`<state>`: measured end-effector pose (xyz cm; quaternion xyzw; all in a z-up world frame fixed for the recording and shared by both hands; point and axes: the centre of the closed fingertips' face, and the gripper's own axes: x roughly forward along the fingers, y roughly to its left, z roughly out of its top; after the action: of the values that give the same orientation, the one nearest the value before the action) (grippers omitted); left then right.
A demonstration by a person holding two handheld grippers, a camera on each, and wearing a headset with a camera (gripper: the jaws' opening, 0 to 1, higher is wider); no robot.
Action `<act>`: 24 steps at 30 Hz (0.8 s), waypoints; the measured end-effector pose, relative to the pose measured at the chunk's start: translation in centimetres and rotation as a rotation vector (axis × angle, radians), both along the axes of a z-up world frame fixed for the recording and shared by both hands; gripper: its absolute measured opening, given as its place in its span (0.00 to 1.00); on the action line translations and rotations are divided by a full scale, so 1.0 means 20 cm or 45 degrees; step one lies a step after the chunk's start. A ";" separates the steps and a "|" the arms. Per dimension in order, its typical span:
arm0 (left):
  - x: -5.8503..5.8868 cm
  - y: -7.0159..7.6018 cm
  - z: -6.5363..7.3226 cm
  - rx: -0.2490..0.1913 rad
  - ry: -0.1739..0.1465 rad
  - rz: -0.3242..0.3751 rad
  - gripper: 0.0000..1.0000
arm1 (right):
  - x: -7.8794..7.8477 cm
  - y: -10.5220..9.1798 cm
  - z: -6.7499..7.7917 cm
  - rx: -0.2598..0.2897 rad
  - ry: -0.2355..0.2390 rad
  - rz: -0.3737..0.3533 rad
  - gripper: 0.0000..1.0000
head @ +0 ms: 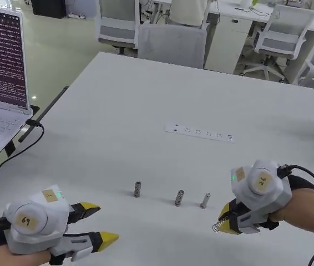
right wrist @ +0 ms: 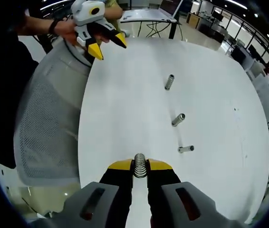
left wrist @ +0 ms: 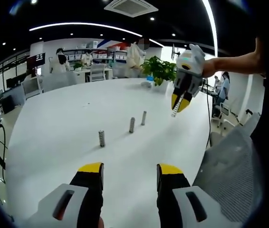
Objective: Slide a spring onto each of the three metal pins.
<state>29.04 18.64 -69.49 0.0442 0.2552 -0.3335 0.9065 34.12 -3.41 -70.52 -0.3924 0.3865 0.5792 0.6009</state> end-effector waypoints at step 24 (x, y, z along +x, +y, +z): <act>-0.02 0.08 -0.01 -0.011 0.021 0.081 0.39 | 0.27 -0.01 -0.05 -0.072 -0.044 -0.028 0.08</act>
<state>28.67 20.30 -69.68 0.0295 0.2623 -0.3060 0.9147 39.44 -3.57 -71.49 -0.4151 0.3966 0.5544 0.6025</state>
